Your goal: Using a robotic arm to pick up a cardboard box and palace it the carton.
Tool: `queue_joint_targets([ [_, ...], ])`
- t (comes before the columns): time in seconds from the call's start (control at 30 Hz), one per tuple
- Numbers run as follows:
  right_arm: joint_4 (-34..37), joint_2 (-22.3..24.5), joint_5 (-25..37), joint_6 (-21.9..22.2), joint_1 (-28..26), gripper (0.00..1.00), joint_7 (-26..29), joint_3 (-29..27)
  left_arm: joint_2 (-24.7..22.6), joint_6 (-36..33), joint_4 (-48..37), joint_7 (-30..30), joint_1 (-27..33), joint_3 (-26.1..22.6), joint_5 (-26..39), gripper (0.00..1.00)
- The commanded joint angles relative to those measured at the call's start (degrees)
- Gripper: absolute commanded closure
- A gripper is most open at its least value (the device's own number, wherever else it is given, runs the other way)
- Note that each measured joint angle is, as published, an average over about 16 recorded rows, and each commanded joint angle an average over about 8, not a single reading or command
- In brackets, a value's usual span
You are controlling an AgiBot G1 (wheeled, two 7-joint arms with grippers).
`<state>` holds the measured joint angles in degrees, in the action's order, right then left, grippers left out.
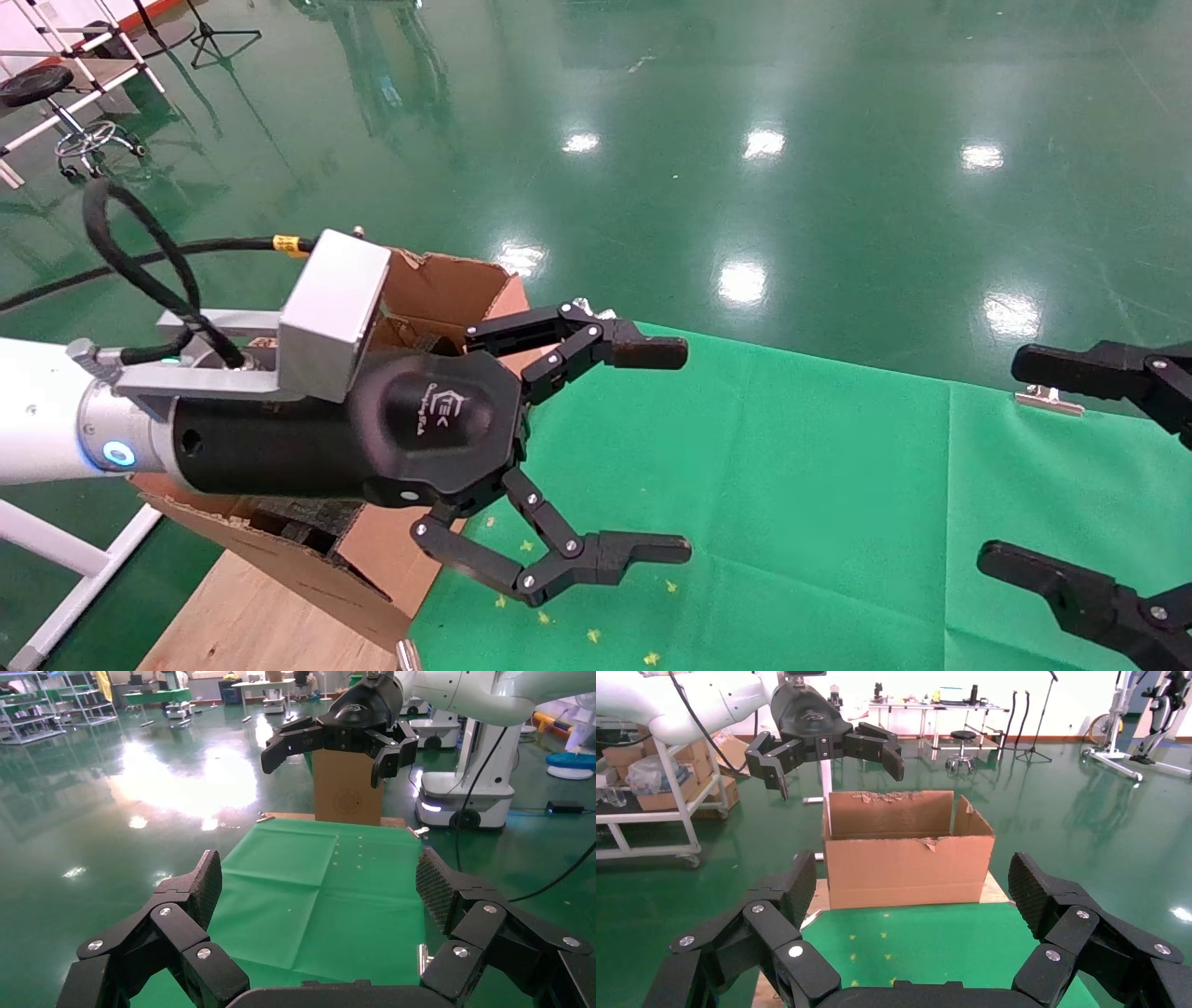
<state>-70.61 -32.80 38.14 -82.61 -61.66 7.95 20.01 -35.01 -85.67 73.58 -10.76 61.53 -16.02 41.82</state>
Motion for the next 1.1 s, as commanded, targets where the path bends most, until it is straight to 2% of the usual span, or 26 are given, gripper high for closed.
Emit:
queue_joint_targets([
  [0.03,0.0,0.0,0.0,0.0,0.0,0.00,0.0,0.0,0.0,0.0,0.0,0.0,0.0,0.0,0.0,0.00],
  [1.1,0.0,0.0,0.0,0.0,0.0,0.00,0.0,0.0,0.0,0.0,-0.1,0.0,0.1,0.0,0.1,0.00],
])
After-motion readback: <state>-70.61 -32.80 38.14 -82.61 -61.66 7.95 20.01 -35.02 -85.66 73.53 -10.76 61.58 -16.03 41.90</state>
